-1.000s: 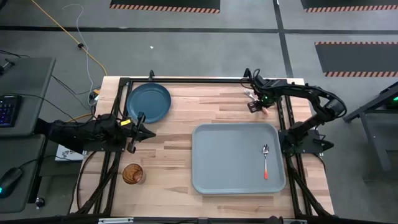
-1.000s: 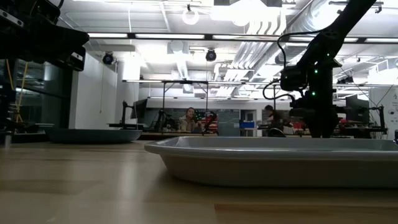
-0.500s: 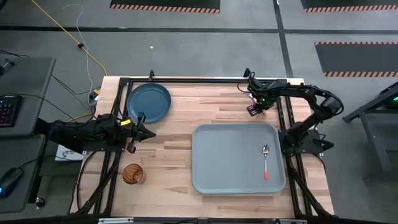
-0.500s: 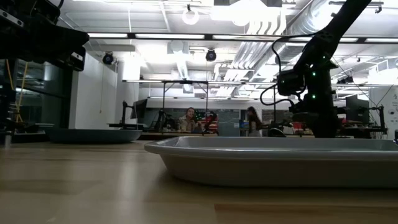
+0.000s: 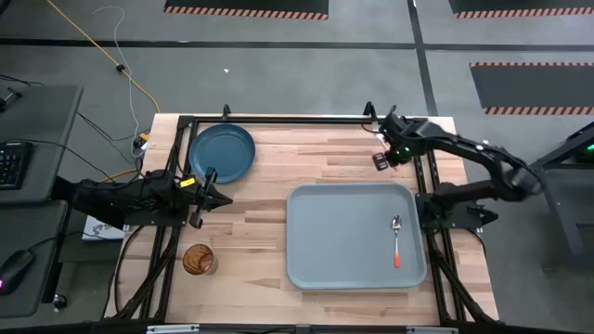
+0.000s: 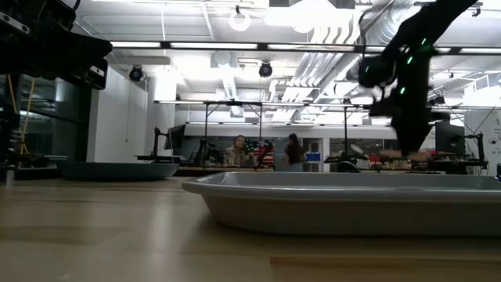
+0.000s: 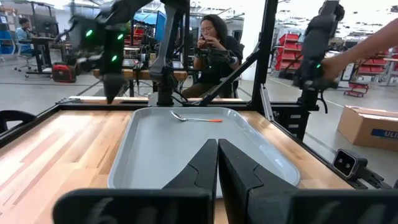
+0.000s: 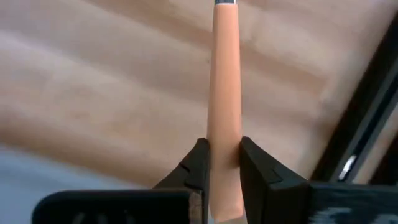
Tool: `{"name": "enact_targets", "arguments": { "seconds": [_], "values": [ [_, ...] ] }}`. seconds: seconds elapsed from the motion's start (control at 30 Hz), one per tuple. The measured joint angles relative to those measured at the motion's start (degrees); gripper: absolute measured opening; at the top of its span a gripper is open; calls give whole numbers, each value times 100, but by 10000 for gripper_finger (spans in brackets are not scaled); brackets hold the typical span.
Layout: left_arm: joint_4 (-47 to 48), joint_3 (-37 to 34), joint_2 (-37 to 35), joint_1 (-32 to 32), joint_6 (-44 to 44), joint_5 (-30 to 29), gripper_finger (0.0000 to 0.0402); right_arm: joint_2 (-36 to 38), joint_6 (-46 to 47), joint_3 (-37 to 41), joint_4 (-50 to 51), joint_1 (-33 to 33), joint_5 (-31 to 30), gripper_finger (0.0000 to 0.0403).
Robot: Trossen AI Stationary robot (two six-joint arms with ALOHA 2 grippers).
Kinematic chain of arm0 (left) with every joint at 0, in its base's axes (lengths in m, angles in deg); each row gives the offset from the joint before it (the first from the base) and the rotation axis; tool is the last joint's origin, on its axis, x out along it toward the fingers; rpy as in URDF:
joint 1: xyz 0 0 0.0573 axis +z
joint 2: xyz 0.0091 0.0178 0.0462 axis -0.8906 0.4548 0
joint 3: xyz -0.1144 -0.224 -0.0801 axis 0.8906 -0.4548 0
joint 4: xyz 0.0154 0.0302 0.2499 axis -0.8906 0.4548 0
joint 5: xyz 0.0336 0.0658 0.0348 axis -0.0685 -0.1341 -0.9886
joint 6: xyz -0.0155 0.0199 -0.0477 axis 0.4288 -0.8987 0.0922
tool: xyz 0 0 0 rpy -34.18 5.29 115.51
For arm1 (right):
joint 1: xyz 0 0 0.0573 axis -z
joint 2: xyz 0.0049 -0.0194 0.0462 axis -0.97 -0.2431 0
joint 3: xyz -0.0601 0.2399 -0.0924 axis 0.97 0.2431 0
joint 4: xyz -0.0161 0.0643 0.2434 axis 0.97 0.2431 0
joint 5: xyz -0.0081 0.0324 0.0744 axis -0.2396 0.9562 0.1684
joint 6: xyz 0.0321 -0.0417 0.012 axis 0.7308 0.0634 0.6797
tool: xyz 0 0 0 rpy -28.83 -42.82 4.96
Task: Pick and place plate/cup/fork/spoon on tray
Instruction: Put the light orange fork to the left of the orange spoon on the gray tray
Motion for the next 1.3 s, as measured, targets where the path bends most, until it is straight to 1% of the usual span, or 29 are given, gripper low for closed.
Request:
{"name": "enact_targets", "arguments": {
  "seconds": [0.07,0.13,0.23,0.3,0.4,0.5,0.6,0.67,0.7,0.77,0.93,1.03,1.17,1.3],
  "values": [
    [1,-1,0,-1,0,0,3,478,585,-57,123,-370,239,34],
    [-1,-1,0,1,0,2,3,906,1363,-62,355,-958,387,34],
    [0,-1,0,0,0,1,3,1302,2795,-54,483,-2204,439,34],
    [1,1,0,-1,0,2,3,1386,3835,-56,495,-3161,431,34],
    [1,1,0,1,0,2,3,1285,5520,-56,403,-4594,325,34],
    [-1,1,0,-1,0,1,3,1021,7225,-56,100,-5874,176,34],
    [-1,1,0,1,0,0,3,626,8913,-56,-293,-6963,-62,34],
    [1,-1,0,-1,0,2,3,298,9755,-56,-588,-7505,-149,34],
    [-1,0,0,0,0,1,3,120,9939,-56,-730,-7705,-112,34],
    [1,1,0,0,0,0,3,-266,10068,-105,-907,-7936,328,34],
    [-1,0,0,1,0,2,3,-1163,10221,-417,-869,-8176,827,34],
    [-1,1,0,0,0,2,3,-1522,10247,-603,-663,-8213,908,33],
    [1,-1,0,1,0,0,3,-1813,10310,-727,-302,-8212,1008,33],
    [0,1,0,0,0,2,3,-1965,10372,-727,-334,-8209,1100,36]
  ]
}}
